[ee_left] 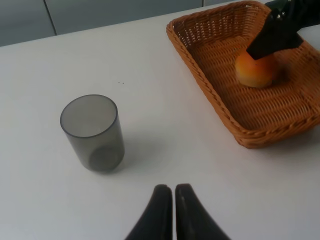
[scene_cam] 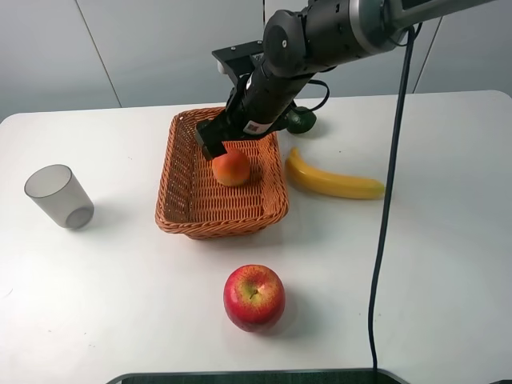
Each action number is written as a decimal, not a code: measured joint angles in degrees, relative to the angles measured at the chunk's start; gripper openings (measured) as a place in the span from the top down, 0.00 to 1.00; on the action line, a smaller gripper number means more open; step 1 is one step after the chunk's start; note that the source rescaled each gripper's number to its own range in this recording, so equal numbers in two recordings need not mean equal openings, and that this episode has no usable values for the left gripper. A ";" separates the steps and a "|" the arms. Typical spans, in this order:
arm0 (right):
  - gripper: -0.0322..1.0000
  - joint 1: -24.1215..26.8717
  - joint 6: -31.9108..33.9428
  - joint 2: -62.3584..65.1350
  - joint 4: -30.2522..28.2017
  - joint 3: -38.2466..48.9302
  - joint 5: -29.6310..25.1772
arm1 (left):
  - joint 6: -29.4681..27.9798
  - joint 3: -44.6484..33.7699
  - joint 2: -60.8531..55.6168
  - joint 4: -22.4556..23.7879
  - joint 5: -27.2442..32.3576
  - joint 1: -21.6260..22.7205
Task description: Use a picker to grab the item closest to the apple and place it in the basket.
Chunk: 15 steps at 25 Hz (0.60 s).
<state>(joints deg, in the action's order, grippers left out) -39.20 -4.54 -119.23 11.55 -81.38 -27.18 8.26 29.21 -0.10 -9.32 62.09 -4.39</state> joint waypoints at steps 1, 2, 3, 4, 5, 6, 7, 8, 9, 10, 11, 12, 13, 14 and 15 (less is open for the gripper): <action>0.00 0.00 0.00 0.44 0.00 0.00 -0.23 | 0.00 0.00 0.00 0.00 0.00 0.00; 0.00 0.00 0.00 0.99 -0.11 0.00 -0.48 | 0.00 0.00 0.00 0.00 0.00 0.00; 0.00 0.00 0.00 1.75 -0.23 0.00 -0.72 | 0.00 0.00 0.00 0.00 0.00 0.00; 0.00 0.00 0.00 2.59 -0.23 0.00 -1.11 | 0.00 0.00 0.00 0.00 0.00 0.00; 0.00 0.00 0.00 3.28 -0.23 0.00 -1.78 | 0.00 0.00 0.00 0.00 0.00 0.00; 0.00 0.00 0.00 4.21 -0.23 0.00 -2.23 | 0.00 0.00 0.00 0.00 0.00 0.00; 0.00 0.00 0.00 5.24 -0.23 0.51 -2.47 | 0.00 0.00 0.00 0.00 0.00 0.00; 0.00 0.00 0.00 6.43 -0.23 1.28 -2.66 | 0.00 0.00 0.00 0.00 0.00 0.00; 0.00 0.11 0.00 7.46 -0.23 2.28 -3.05 | 0.00 0.00 0.00 0.00 0.00 0.00; 0.00 0.37 0.00 8.71 -0.23 3.48 -3.17 | 0.00 0.00 0.00 0.00 0.00 0.00; 0.00 0.65 0.10 10.01 -0.03 4.63 -3.47 | 0.00 0.00 0.00 0.00 0.00 0.00; 0.00 1.47 0.40 11.07 -0.03 6.14 -3.95 | 0.00 0.00 0.00 0.00 0.00 0.00; 0.00 2.48 0.52 12.33 -0.03 7.72 -4.42 | 0.00 0.00 0.00 0.00 0.00 0.00; 0.00 3.70 0.81 13.60 -0.03 9.15 -4.83 | 0.00 0.00 0.00 0.00 0.00 0.00; 0.00 4.80 1.07 14.97 -0.03 11.01 -5.29 | 0.00 0.00 0.00 0.00 0.00 0.00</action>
<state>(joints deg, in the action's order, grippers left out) -34.41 -3.47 -104.27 11.51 -70.37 -32.47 8.26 29.21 -0.10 -9.32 62.09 -4.39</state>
